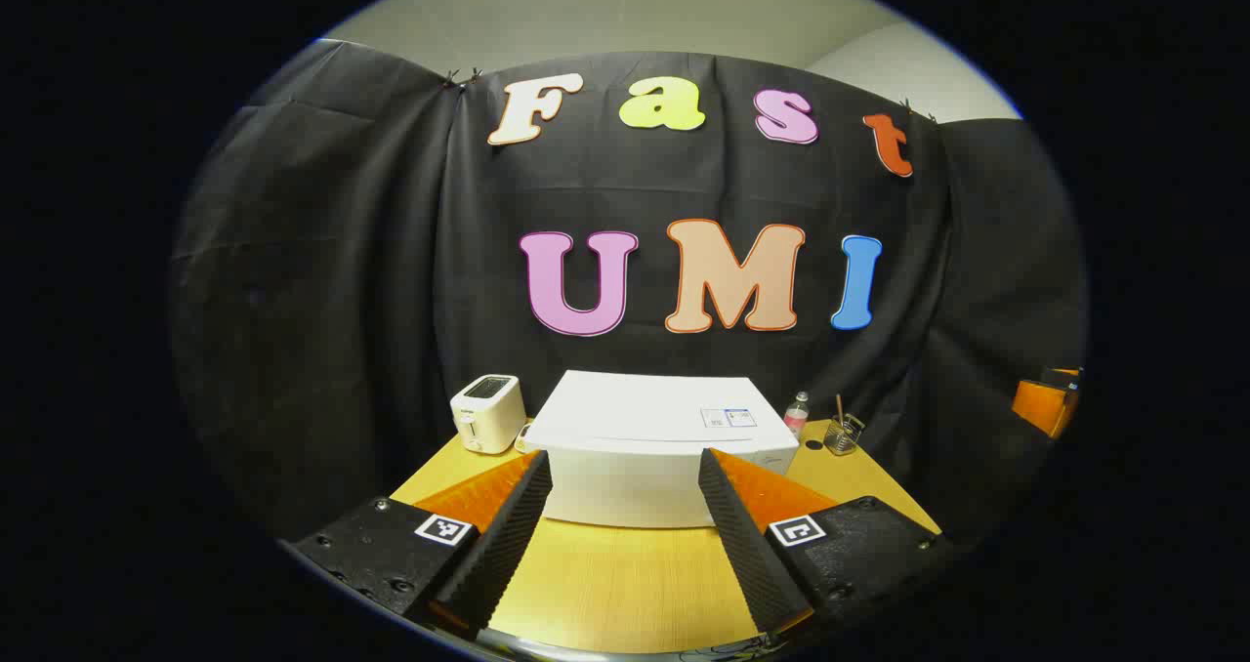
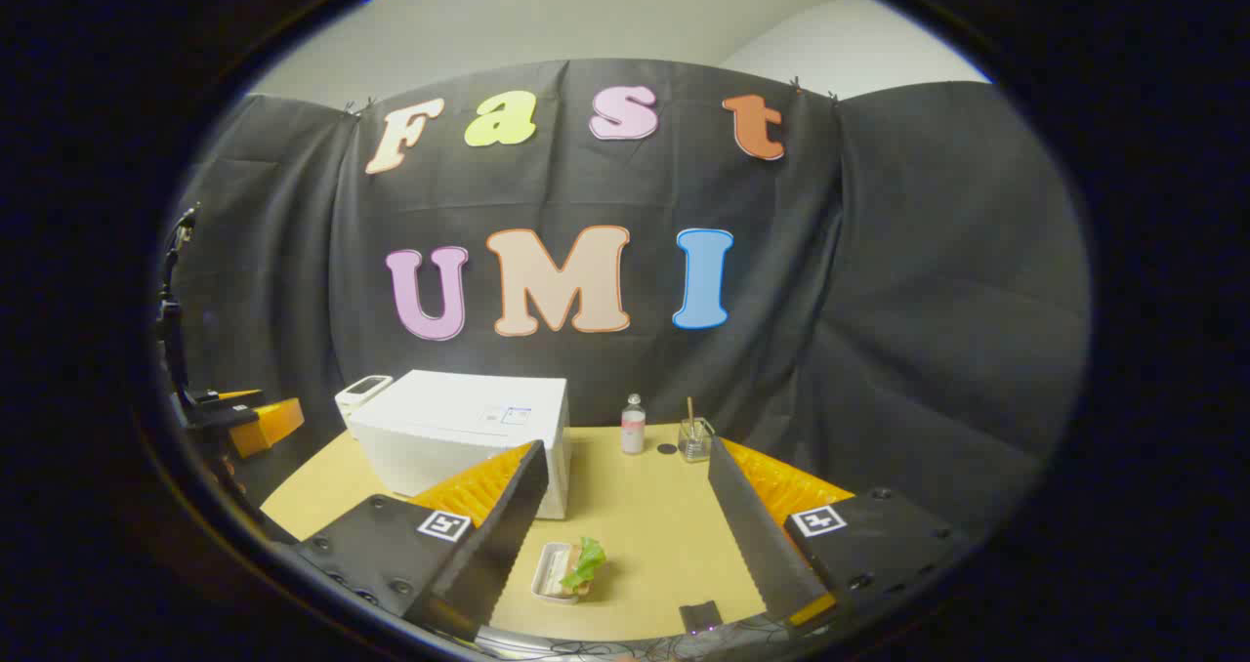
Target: Open the microwave oven with the left hand, put the food in, and close the microwave oven.
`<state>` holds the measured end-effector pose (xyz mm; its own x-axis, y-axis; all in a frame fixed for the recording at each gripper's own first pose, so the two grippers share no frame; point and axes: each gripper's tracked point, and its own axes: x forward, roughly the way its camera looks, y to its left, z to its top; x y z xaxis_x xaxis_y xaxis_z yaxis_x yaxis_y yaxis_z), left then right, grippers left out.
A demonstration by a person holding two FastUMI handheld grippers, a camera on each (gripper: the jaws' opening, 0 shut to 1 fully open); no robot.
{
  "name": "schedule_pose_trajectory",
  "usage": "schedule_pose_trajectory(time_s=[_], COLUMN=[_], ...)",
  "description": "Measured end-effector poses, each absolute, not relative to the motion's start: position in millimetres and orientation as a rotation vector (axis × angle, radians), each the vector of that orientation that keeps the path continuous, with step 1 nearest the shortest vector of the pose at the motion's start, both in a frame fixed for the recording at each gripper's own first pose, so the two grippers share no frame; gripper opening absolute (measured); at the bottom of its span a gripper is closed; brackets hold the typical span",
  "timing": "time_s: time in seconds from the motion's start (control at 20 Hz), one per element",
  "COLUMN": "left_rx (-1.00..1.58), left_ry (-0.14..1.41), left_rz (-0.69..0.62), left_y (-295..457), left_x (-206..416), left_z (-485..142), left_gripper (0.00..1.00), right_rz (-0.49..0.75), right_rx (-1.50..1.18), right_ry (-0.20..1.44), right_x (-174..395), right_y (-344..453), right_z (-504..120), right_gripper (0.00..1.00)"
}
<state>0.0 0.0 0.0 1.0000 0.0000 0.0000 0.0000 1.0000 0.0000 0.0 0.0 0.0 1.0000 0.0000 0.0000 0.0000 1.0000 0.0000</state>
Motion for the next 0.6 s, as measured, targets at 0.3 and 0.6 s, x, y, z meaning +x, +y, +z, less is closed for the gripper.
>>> schedule_pose_trajectory(time_s=[0.3, 0.6], left_rx=[-0.028, 0.004], left_ry=[0.028, 0.038], left_rz=[-0.057, -0.087], left_y=[-16.7, -34.6], left_x=[16.6, 36.0], left_z=[-9.4, -17.3], left_gripper=[0.95, 0.95], right_rz=[-0.020, -0.065], right_rx=[-0.004, 0.021], right_ry=[0.012, 0.021], right_x=[-3.8, -6.0], right_y=[-3.3, -21.7], right_z=[-4.2, -10.3], right_gripper=[0.98, 0.97])
